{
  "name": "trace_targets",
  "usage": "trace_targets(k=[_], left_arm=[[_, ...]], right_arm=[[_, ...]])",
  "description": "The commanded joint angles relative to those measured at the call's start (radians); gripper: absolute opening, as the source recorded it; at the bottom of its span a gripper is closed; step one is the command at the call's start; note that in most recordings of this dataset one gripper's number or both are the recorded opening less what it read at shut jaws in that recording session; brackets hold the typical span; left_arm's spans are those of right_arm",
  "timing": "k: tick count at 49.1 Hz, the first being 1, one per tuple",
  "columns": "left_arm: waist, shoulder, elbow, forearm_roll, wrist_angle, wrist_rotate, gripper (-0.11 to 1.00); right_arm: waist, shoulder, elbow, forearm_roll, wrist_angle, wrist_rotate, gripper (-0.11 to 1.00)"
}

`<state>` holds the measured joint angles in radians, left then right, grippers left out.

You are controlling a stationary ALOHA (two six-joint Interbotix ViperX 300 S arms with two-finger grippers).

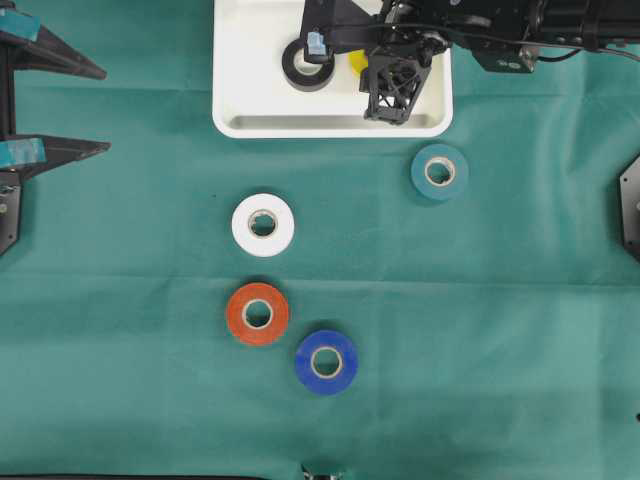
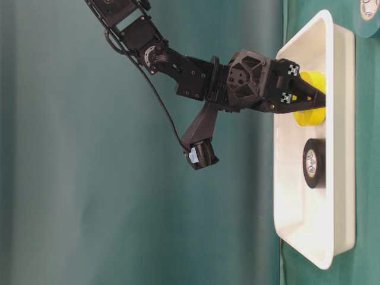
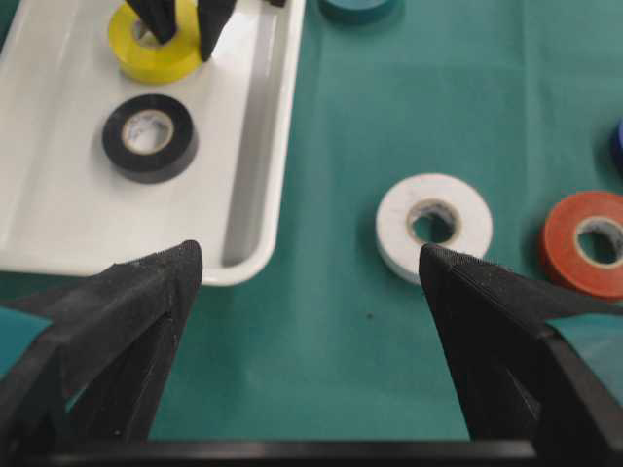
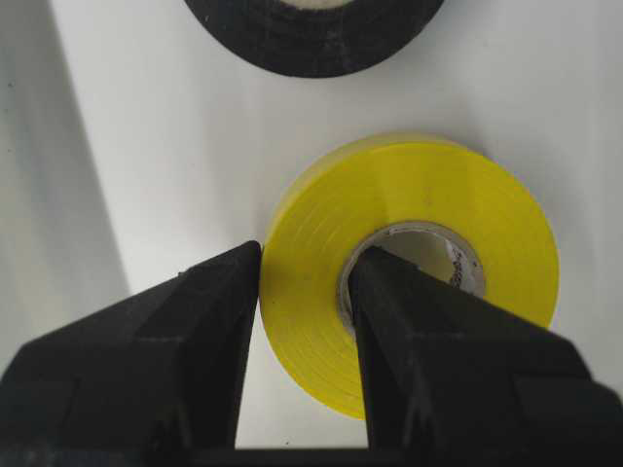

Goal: Pick up the tape from a random location and place it into the white case.
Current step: 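Lower the yellow tape into the tray beside the black roll, release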

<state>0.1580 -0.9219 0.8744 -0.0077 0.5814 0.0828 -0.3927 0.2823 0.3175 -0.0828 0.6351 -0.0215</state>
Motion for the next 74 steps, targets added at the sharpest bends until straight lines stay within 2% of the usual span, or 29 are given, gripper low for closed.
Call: trace_targets(k=[1,43,45,53,55,74], left_arm=[[0.003,0.006,-0.014,0.0,-0.011,-0.002,0.98],[0.003,0.006,-0.014,-0.002,-0.011,-0.002,0.98],[0.003,0.006,-0.014,0.0,-0.011,-0.002,0.98],[0.003,0.006,-0.014,0.0,-0.011,-0.002,0.98],[0.003,0.006,-0.012,0.0,-0.011,-0.002,0.98],[0.003,0.006,-0.012,-0.002,-0.011,-0.002,0.98]], right_arm=[[-0.005,-0.017,-0.006,0.0,-0.011,0.0,0.32],[-0.005,-0.017,-0.005,0.002,-0.017,0.002,0.32],[-0.005,-0.017,-0.005,0.002,-0.017,0.005,0.37],[-0.002,-0.018,-0.005,-0.003,-0.023,0.003,0.84],[-0.003,-0.02,-0.005,-0.003,-0.025,0.006,0.9],[-0.002,-0.029,-0.003,-0.003,-0.031,0.009,0.9]])
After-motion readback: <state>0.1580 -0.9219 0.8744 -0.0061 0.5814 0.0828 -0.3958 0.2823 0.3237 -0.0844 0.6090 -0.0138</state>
